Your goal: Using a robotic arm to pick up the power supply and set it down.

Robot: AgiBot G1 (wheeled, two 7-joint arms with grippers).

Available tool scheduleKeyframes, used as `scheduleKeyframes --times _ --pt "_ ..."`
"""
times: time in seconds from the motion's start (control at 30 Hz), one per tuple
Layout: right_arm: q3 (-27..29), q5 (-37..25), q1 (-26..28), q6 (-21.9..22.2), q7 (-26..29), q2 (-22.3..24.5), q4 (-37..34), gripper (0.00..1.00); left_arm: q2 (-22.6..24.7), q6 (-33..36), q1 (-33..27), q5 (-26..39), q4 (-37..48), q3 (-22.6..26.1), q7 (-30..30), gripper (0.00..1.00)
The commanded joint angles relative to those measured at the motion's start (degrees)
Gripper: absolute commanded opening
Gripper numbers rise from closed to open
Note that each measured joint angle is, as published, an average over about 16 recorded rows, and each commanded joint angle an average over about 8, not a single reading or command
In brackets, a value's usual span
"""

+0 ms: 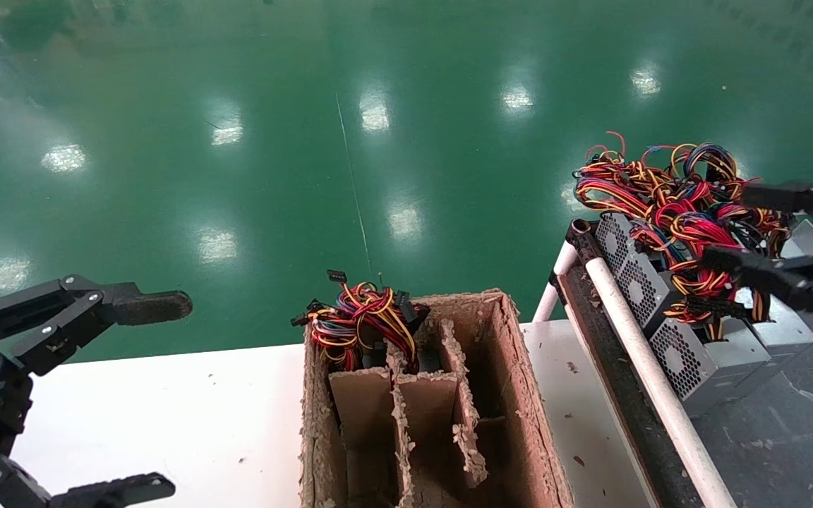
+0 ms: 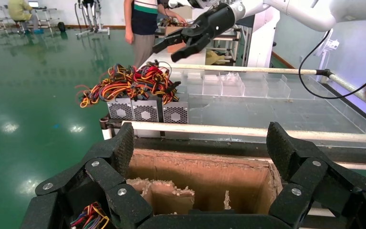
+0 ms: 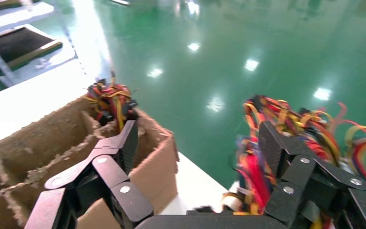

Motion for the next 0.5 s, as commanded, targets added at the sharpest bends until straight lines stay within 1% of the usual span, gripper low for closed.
scheduleKeyframes --times 0.03,0.5 --pt "0.0 0.67 -0.66 -0.05 -0.21 -0.48 1.01 1.0 0.0 0.0 0.0 0.0 0.0 0.0 0.0 1.0" --pt "0.01 5.37 -5.24 -0.37 -1.64 -3.83 8.03 1.0 -0.01 0.0 -0.01 -0.01 0.0 0.03 0.01 1.0"
